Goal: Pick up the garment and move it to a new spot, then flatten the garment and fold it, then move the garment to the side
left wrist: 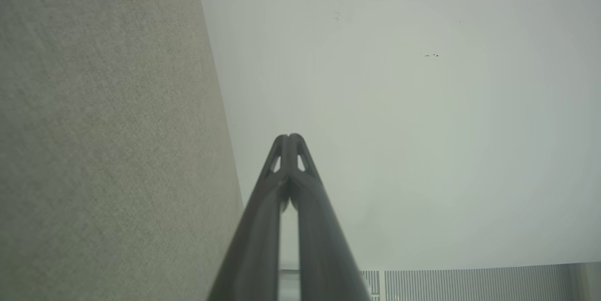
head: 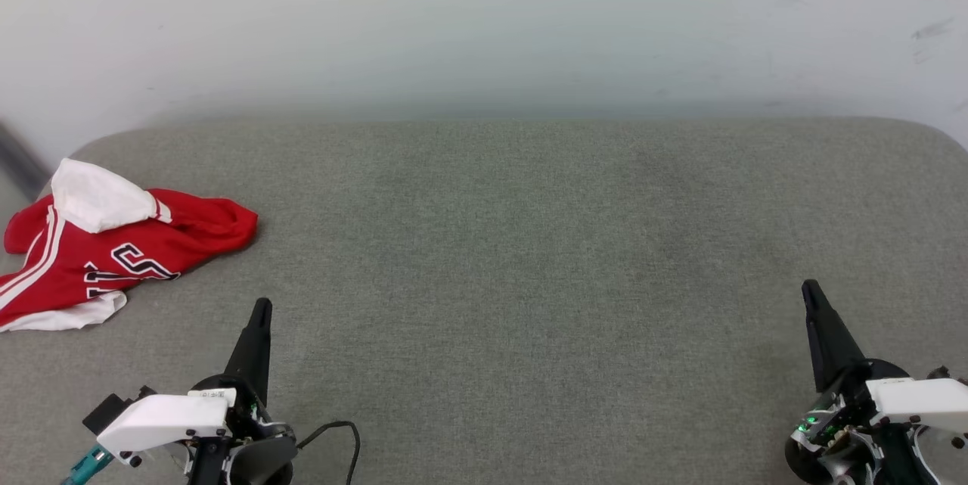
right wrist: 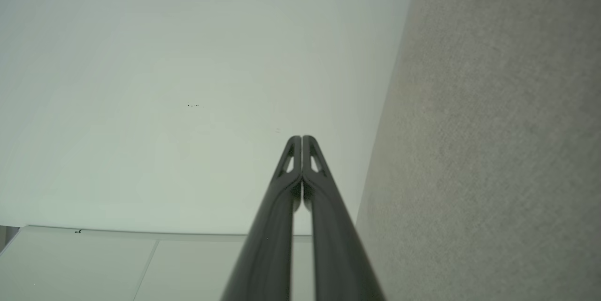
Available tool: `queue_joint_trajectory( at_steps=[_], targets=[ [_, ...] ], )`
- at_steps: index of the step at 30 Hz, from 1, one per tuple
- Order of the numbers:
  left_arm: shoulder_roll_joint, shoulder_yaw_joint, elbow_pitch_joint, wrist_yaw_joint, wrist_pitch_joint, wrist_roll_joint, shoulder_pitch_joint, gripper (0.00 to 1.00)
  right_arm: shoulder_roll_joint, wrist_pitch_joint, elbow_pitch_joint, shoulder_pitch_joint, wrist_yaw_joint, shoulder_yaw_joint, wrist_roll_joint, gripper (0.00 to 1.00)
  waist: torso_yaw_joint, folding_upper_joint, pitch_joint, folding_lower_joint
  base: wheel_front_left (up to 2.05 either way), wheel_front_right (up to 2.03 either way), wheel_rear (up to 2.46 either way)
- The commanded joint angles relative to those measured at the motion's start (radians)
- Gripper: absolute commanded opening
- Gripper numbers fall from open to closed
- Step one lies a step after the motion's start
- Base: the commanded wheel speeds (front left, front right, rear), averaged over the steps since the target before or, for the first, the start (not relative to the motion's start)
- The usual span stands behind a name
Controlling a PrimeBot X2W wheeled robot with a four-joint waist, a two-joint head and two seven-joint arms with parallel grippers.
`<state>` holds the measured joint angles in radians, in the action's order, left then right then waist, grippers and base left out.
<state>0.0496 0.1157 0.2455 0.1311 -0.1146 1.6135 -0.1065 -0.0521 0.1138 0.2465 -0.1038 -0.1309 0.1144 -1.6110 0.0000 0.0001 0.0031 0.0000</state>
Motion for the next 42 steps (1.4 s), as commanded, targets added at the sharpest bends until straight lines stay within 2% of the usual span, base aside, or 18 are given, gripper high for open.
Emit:
queue_joint_trajectory(
  at_steps=[1,16,22,27,42],
  targets=[
    [0.0,0.0,0.0,0.0,0.0,0.0,0.0,1.0,0.0,0.0,0.0,0.0,0.0,0.0,0.0,1.0,0.0,-0.0001,0.0,0.0,0.0,0.0,0.0],
    [-0.001,-0.065,-0.034,-0.001,0.064,-0.03,0.019,1.0,-0.001,-0.062,-0.036,0.037,0.0,-0.046,0.022,1.0,0.001,-0.0001,-0.001,0.0,0.0,0.0,0.0],
    [-0.001,-0.076,-0.076,0.0,0.092,-0.089,0.025,1.0,-0.013,-0.091,-0.063,0.043,0.0,-0.064,0.083,1.0,0.003,-0.0001,-0.003,0.0,0.0,0.0,0.0],
    [0.0,-0.083,-0.114,0.0,0.113,-0.18,0.027,1.0,-0.013,-0.112,-0.095,0.051,0.0,-0.048,0.201,1.0,0.004,-0.0001,-0.005,0.0,0.0,0.0,0.0],
    [0.0,-0.118,-0.159,0.0,0.17,-0.59,0.032,1.0,-0.003,-0.165,-0.151,0.071,0.0,-0.057,0.645,1.0,0.007,-0.0001,-0.006,0.0,0.0,0.0,0.0]
  ],
)
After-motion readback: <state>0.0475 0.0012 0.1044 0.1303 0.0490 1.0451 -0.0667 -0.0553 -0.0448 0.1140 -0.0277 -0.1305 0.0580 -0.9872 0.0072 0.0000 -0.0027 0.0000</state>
